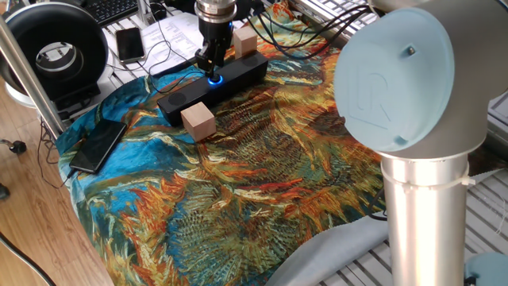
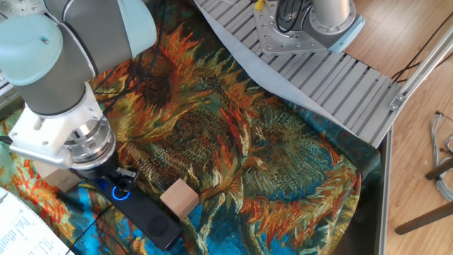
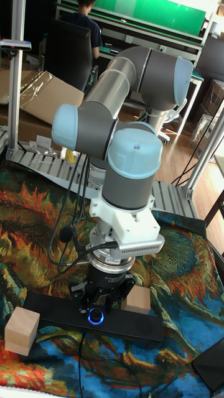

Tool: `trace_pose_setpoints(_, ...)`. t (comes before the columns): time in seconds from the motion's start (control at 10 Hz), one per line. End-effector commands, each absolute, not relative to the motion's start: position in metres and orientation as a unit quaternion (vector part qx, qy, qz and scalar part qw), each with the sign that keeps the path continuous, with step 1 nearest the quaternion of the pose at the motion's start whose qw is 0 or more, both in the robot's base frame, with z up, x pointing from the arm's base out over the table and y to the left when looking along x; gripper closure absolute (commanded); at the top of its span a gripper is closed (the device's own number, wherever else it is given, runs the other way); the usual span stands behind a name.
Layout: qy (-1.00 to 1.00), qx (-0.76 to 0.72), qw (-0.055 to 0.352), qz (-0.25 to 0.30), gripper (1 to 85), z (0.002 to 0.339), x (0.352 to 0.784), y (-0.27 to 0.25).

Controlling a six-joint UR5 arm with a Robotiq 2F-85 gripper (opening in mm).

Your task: Turn the knob to decrease the volume of the speaker

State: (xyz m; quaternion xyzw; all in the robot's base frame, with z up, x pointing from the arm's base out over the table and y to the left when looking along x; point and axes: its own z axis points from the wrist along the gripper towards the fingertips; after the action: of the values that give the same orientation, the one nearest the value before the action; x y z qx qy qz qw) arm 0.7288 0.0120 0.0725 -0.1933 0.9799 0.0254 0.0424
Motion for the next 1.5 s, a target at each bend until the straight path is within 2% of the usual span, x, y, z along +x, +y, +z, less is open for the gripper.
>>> trace_pose_setpoints(0.0, 0.98, -0.189, 0.048, 0.029, 37.7, 0.068, 0.731, 0.016)
trace_pose_setpoints(0.4, 0.98, -0.192, 0.051, 0.027, 38.0, 0.059, 0.73, 0.014)
trace_pose_setpoints(1.4, 0.982, -0.182, 0.037, 0.031, 51.3, 0.061, 0.719, 0.016)
